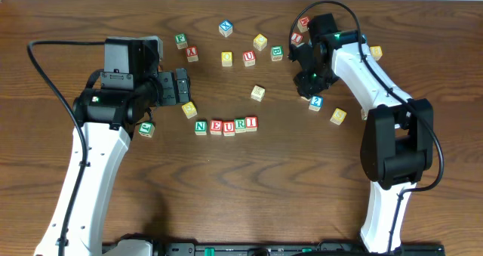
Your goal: Spell out NEURIPS
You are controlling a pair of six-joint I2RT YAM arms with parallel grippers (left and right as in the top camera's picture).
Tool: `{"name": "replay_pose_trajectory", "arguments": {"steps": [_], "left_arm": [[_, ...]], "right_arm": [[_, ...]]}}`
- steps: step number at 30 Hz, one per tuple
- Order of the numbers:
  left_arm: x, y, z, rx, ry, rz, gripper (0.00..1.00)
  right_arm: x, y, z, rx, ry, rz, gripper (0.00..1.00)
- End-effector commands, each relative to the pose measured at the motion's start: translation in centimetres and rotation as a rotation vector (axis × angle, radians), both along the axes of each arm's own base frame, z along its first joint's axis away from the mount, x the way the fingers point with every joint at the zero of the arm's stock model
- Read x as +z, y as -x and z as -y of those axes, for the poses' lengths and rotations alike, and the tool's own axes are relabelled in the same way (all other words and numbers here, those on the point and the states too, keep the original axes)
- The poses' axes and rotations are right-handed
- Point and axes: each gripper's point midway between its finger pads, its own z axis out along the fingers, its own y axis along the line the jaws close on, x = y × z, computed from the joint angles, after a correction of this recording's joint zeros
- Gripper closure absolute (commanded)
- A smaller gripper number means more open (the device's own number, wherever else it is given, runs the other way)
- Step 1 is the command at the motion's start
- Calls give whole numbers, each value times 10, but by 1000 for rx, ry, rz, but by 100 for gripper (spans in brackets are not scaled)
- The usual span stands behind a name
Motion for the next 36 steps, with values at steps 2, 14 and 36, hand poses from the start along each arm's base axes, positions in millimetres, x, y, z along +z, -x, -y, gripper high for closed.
{"name": "replay_pose_trajectory", "arguments": {"steps": [2, 14, 36], "left_arm": [[13, -3, 1, -6, 4, 33, 2], [12, -2, 1, -6, 4, 33, 2], [12, -2, 1, -6, 4, 33, 2]], "right_arm": [[9, 3, -8, 68, -50, 6, 48], [9, -1, -8, 81, -57, 20, 48], [-3, -1, 2, 62, -39, 25, 49]]}}
